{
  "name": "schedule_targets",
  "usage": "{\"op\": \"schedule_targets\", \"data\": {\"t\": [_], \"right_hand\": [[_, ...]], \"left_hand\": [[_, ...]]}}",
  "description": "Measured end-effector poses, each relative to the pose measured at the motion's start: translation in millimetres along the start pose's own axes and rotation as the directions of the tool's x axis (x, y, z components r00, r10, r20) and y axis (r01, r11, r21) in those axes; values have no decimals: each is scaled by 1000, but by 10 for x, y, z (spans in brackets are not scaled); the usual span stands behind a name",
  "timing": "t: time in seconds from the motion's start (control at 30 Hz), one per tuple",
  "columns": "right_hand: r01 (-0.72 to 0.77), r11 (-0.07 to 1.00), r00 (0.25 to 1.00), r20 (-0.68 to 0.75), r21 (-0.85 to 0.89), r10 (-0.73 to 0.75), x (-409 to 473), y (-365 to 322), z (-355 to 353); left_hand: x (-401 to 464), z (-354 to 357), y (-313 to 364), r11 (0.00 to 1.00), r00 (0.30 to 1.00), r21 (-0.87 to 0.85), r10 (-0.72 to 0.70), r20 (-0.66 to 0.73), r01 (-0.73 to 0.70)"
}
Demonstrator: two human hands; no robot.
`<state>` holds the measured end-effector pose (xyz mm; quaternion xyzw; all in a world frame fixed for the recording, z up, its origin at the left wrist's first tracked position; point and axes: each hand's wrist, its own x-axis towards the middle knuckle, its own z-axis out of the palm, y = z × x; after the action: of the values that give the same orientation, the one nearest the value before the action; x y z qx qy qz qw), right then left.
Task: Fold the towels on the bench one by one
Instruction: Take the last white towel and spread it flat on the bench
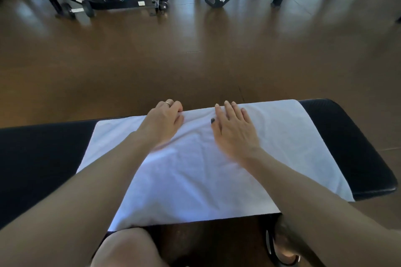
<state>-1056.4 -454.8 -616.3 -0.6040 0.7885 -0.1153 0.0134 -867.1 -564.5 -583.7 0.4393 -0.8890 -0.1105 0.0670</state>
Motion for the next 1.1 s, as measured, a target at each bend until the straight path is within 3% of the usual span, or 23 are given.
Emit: {"op": "schedule_targets", "data": {"t": [0.17,0.37,0.47,0.57,0.67,0.73,1.0,1.1], "right_hand": [[2,1000,1000,10,11,-2,7,-7,2],[16,1000,992,125,-8,-15,63,5,-28],[37,999,994,102,-6,-36,65,-35,-46],[32,999,994,106,-15,-30,53,-88,-33],[16,1000,982,187,16,-18,128,-84,-48],[6,1000,979,204,28,-11,204,36,-104],[-268,954,932,212,-138,292,436,1032,-367],[-181,974,955,211,-139,208,524,844,-396]], "left_hand": [[123,-96,-83,1000,999,-17,-26,22,27],[257,-123,-116,996,995,30,-81,54,79],[220,-49,-48,982,990,150,124,-62,-114],[112,106,91,960,959,121,265,-101,-253],[19,261,125,993,993,11,121,-2,-120],[15,300,123,998,998,10,61,-9,-61],[4,261,182,998,998,59,30,49,-32],[3,244,198,997,998,69,26,49,-29]]}}
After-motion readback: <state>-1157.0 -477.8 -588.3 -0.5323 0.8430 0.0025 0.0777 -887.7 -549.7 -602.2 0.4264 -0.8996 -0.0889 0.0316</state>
